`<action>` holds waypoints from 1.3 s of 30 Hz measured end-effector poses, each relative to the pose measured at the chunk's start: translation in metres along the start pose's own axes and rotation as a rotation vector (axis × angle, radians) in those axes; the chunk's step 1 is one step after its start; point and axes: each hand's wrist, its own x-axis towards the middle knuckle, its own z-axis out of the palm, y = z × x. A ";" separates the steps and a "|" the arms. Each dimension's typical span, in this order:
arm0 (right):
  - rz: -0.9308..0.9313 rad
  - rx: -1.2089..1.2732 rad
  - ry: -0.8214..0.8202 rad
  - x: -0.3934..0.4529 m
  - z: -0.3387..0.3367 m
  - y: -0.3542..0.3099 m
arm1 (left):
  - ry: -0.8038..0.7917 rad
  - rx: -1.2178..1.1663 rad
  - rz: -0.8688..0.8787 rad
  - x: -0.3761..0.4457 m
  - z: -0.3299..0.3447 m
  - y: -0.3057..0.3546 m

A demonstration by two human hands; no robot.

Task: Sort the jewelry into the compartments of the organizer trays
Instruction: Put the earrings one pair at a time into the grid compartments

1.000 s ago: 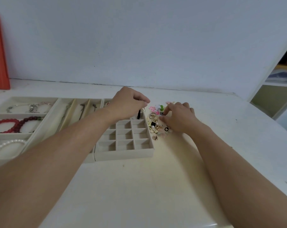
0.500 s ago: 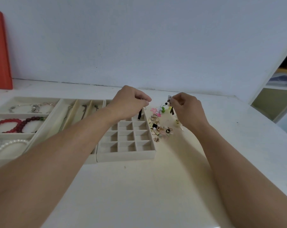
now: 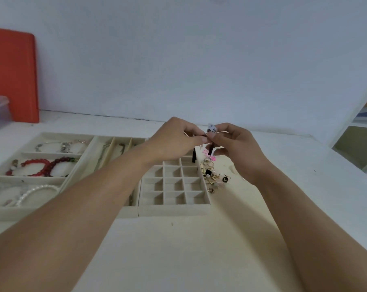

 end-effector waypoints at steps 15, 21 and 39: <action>0.027 -0.305 -0.330 0.050 0.062 -0.031 | 0.099 0.100 -0.042 -0.015 -0.073 -0.037; 0.016 -0.533 -0.339 0.075 0.089 -0.028 | 0.135 0.125 -0.100 -0.012 -0.083 -0.057; 0.022 -0.601 -0.280 0.084 0.094 -0.015 | 0.230 0.164 -0.132 -0.008 -0.091 -0.066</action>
